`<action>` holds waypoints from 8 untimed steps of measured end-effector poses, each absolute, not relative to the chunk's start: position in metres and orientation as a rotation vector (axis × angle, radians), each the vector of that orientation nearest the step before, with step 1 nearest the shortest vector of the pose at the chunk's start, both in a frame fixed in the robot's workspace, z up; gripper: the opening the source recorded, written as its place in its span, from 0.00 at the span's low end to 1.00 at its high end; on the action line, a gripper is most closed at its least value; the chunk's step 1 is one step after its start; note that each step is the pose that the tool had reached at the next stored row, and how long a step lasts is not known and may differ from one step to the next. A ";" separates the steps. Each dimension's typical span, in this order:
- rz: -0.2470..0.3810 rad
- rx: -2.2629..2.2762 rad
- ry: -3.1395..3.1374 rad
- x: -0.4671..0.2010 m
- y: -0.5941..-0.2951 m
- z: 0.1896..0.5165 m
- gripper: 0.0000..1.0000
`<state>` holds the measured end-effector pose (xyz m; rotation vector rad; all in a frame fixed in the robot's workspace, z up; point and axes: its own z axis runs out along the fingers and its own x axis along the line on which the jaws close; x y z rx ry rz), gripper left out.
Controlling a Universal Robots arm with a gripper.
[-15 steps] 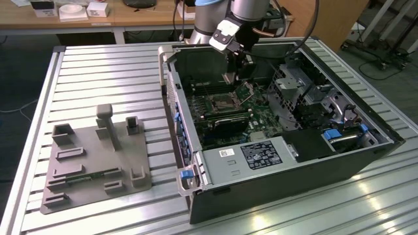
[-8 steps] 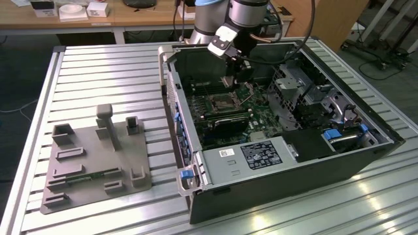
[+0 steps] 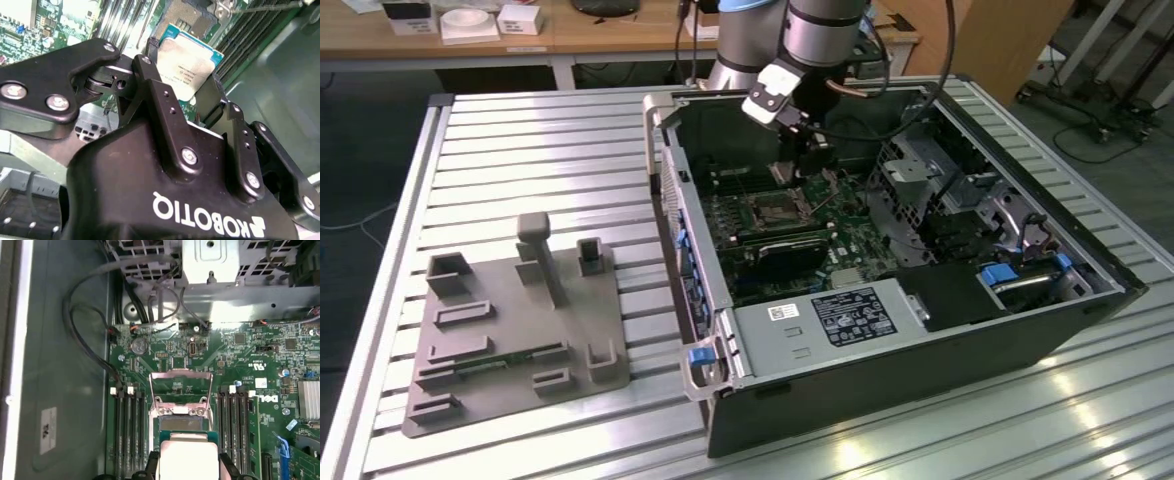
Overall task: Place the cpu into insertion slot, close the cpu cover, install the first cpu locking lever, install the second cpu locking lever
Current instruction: 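Place the cpu into insertion slot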
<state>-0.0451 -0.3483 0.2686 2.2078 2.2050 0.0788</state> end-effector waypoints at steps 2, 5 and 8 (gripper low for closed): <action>0.076 2.185 2.231 -0.045 -0.348 0.265 0.54; 0.076 2.180 2.236 -0.045 -0.348 0.259 0.54; 0.076 2.181 2.236 -0.048 -0.347 0.254 0.54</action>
